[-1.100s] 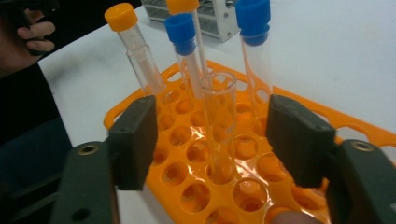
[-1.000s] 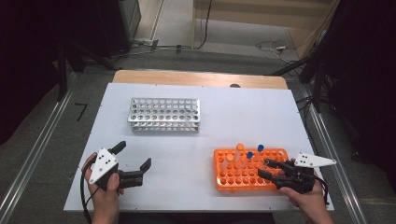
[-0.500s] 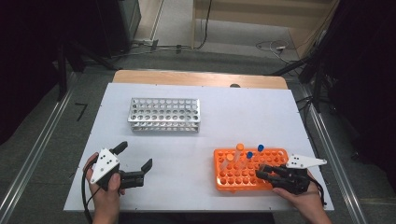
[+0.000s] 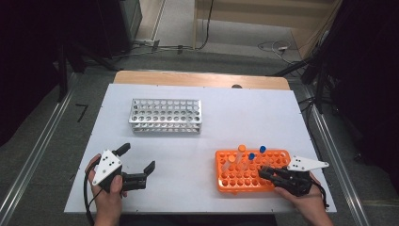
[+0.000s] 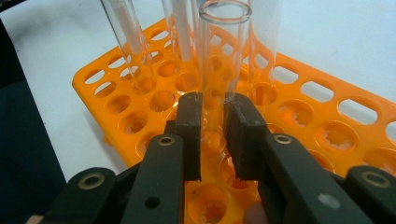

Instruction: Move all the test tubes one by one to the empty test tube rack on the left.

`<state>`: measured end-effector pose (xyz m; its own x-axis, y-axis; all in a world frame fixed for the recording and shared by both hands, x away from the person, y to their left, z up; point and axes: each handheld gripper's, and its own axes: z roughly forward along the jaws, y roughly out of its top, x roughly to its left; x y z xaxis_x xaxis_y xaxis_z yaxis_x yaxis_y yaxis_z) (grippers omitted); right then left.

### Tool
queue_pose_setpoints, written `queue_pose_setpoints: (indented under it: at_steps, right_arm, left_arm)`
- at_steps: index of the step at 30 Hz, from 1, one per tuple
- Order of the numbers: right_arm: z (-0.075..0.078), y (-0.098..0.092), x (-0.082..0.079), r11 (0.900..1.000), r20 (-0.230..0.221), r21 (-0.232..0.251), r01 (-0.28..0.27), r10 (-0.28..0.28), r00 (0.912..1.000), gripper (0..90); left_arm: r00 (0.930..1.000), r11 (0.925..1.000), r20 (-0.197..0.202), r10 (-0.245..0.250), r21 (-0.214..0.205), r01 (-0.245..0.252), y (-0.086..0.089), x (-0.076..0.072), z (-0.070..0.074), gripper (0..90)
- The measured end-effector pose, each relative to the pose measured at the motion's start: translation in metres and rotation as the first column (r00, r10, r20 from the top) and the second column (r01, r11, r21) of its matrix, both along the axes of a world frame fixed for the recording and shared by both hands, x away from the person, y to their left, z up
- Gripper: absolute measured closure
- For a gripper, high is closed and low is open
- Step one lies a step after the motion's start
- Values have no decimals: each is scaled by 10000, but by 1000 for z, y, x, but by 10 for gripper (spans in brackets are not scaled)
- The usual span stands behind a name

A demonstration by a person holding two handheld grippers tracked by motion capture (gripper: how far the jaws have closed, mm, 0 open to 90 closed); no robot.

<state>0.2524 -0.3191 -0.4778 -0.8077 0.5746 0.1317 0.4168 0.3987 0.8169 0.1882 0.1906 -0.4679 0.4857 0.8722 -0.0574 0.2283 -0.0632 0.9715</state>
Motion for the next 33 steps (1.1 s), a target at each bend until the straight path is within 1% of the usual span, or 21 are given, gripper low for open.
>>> queue_pose_setpoints:
  at_steps: [2,3,4,5,7,12,13,17,19,21,23,25,30,33]
  right_arm:
    - [4,0,-1,10000,58,3,-18,18,10000,741]
    - [6,0,-2,10000,115,63,-26,26,9999,742]
    - [9,0,-4,10000,247,51,-9,7,9997,742]
    - [12,-1,-5,10000,342,66,34,-36,9994,742]
    - [17,-2,-6,9998,529,162,79,-88,9986,742]
    - [27,-5,-10,9985,734,540,-6,-33,9973,742]
    - [28,-4,-11,9983,816,578,-96,48,9967,742]
    - [35,0,-15,9964,899,758,-369,300,9955,742]
    - [37,2,-17,9948,901,858,-551,473,9948,742]
    - [39,6,-19,9940,928,850,-686,606,9938,742]
    - [41,11,-22,9922,955,889,-873,787,9923,743]
    - [43,16,-24,9898,972,946,-1065,973,9905,742]
    - [44,31,-28,9845,988,938,-1479,1386,9854,742]
    - [44,39,-29,9818,968,959,-1638,1546,9832,742]
  left_arm:
    - [10000,9999,10,23,100,-23,-2,0,0,0]
    - [10000,9996,55,28,284,-30,-3,-1,1,0]
    - [10000,9992,80,-4,388,1,-5,-1,1,0]
    - [9999,9992,89,-67,407,63,-7,-1,1,0]
    - [9997,9991,91,-214,375,210,-10,-1,1,0]
    - [9988,9987,69,-476,209,474,-15,-1,3,0]
    - [9986,9985,53,-522,181,521,-17,-2,4,0]
    - [9965,9965,31,-832,53,831,-23,-2,7,0]
    - [9960,9960,15,-895,30,895,-27,-3,9,0]
    - [9956,9956,-4,-936,40,936,-32,-3,12,0]
    - [9939,9939,-4,-1099,-53,1099,-36,-4,14,0]
    - [9924,9924,-24,-1232,-27,1232,-41,-4,16,0]
    - [9903,9904,-141,-1380,-129,1378,-52,-2,18,6]
    - [9889,9891,-198,-1470,-104,1468,-56,-2,19,7]
